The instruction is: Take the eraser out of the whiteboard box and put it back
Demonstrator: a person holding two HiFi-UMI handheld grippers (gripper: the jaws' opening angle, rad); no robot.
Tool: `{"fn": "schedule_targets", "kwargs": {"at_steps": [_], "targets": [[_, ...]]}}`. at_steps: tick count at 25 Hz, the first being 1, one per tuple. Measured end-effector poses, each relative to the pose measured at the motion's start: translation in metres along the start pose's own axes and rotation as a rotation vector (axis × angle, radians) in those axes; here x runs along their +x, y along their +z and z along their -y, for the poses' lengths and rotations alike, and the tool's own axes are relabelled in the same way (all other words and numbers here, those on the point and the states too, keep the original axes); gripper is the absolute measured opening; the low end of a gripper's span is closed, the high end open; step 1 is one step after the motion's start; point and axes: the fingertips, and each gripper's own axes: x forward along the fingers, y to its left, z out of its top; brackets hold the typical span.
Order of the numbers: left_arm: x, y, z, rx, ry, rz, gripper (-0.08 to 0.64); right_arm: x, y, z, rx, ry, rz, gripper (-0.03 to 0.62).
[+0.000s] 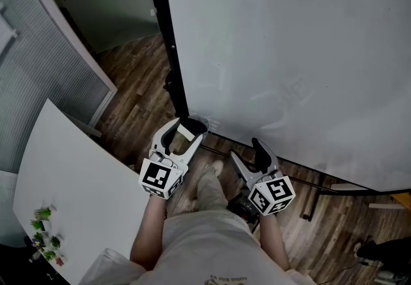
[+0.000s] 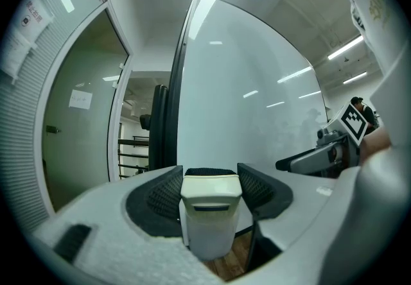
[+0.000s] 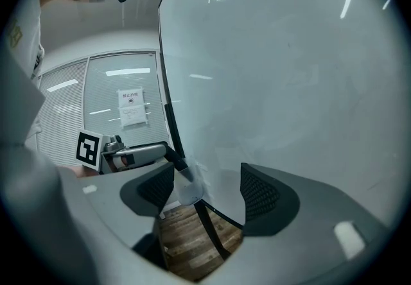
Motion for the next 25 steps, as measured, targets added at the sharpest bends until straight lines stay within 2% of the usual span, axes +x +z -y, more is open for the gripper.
{"fn": "schedule_targets", "kwargs": {"at_steps": [25], "targets": [[0.022, -0.033, 0.000, 0.035, -0.033, -0.084, 0.265, 0.007, -0.012, 0.008, 0.029, 0.002, -0.032, 0.314]]}}
